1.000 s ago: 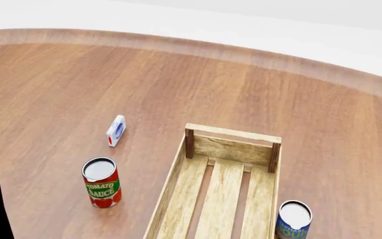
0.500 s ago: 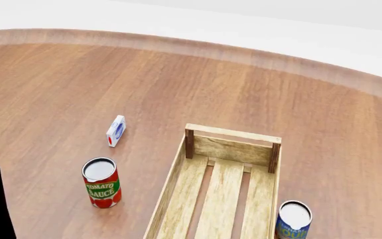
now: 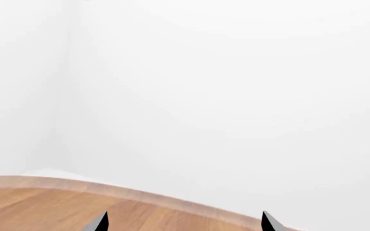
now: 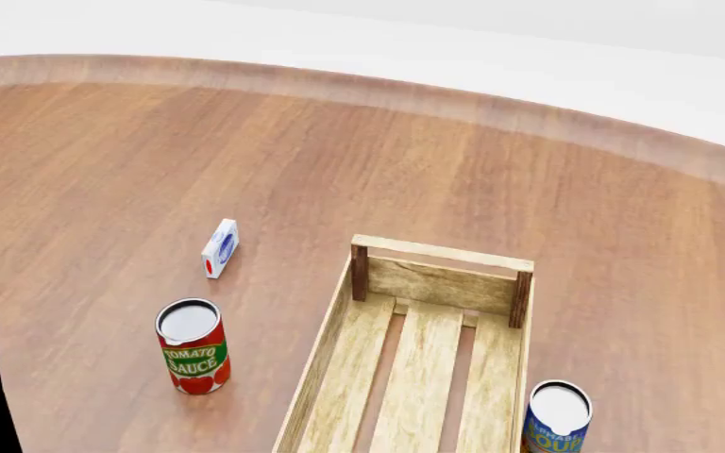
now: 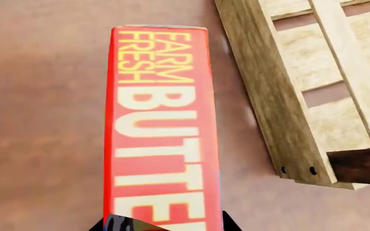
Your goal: Pick up the butter and put it in the tray.
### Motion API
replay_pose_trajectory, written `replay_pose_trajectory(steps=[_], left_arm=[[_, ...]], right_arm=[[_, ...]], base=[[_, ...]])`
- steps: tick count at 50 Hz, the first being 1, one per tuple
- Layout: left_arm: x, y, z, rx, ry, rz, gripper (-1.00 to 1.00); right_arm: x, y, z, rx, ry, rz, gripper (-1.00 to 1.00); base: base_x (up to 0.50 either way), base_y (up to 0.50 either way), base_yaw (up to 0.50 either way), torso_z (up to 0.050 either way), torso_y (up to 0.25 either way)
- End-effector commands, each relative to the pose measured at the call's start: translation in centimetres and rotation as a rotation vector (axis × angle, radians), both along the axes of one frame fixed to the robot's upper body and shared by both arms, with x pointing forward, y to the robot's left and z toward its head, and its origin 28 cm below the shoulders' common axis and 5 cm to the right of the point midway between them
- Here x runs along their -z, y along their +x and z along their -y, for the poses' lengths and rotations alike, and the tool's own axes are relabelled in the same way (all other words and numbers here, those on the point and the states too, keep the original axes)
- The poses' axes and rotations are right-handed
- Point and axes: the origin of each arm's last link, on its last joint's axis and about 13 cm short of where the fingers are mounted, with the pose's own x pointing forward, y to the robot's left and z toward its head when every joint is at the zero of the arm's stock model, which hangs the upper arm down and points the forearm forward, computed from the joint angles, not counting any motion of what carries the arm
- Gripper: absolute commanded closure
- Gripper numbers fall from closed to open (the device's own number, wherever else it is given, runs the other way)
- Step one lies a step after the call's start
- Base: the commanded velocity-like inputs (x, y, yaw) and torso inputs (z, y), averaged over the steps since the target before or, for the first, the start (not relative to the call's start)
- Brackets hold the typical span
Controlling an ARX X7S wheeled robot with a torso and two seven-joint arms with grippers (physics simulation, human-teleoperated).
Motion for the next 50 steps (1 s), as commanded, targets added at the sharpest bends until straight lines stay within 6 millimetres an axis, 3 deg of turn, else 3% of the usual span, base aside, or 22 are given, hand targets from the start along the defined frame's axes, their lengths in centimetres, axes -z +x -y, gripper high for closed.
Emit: replay_pose_trajectory(steps=[1, 16, 25, 29, 35, 50], left_arm=[[-0.7, -0.3, -0.2, -0.001, -0.016, 0.015, -1.0], [-0.9, -0.5, -0.2, 0.004, -0.019, 0.019, -1.0], [-0.9, -0.5, -0.2, 0.003, -0.018, 0.019, -1.0], [-0.7, -0.4, -0.1, 0.007, -0.017, 0.016, -1.0], [-0.8, -0.5, -0.1, 0.006, -0.014, 0.015, -1.0], [-0.8, -0.5, -0.1, 0.005, -0.015, 0.016, -1.0]], right_arm=[[-3.6, -0.9, -0.9, -0.065, 0.001, 0.08, 1.0], [-10.6, -2.7, -0.9, -0.092, 0.079, 0.156, 1.0], [-14.1, -1.7, -0.5, -0.097, 0.123, 0.212, 1.0], [-15.9, -1.9, -0.1, -0.013, 0.155, 0.28, 1.0], [-16.2, -1.3, 0.3, 0.106, 0.09, 0.308, 1.0], [-17.3, 1.1, -0.2, 0.251, 0.215, 0.388, 1.0]], base=[[0.0, 0.0, 0.0, 0.0, 0.0], [0.0, 0.0, 0.0, 0.0, 0.0], [0.0, 0.0, 0.0, 0.0, 0.0], [0.0, 0.0, 0.0, 0.0, 0.0], [0.0, 0.0, 0.0, 0.0, 0.0], [0.0, 0.0, 0.0, 0.0, 0.001]])
